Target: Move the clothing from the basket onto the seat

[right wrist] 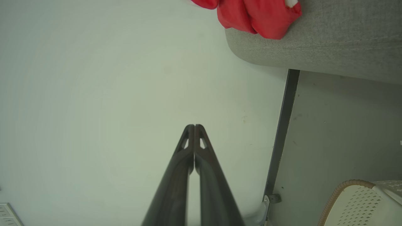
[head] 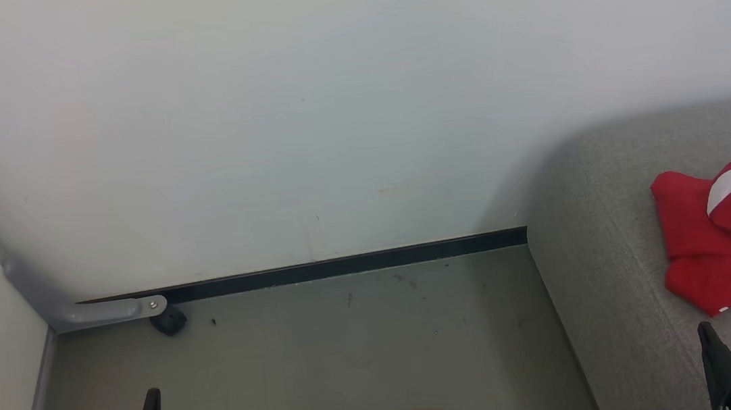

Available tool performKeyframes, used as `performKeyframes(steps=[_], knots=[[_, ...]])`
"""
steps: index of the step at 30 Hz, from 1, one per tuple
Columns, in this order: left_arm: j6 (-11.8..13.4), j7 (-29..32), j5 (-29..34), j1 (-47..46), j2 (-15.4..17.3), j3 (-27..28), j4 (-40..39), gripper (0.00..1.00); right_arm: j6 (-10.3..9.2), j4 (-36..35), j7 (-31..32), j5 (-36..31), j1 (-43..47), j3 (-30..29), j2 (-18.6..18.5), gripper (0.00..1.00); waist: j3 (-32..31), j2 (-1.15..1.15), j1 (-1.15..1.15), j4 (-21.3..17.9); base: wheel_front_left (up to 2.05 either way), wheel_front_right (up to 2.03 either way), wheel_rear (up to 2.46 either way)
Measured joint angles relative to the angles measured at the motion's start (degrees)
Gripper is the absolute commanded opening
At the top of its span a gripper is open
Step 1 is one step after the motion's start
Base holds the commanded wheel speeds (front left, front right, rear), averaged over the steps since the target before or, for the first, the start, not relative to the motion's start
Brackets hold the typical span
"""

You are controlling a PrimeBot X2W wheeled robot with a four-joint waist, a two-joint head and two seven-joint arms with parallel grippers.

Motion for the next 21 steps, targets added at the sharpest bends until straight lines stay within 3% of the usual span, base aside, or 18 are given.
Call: performKeyframes(steps=[21], knots=[[0.0, 0.0, 0.0, 0.0, 0.0, 0.0, 0.0, 0.00, 0.00, 0.0, 0.0, 0.0, 0.0, 0.0, 0.0, 0.00, 0.0, 0.00, 0.00, 0.0, 0.00, 0.00, 0.00]])
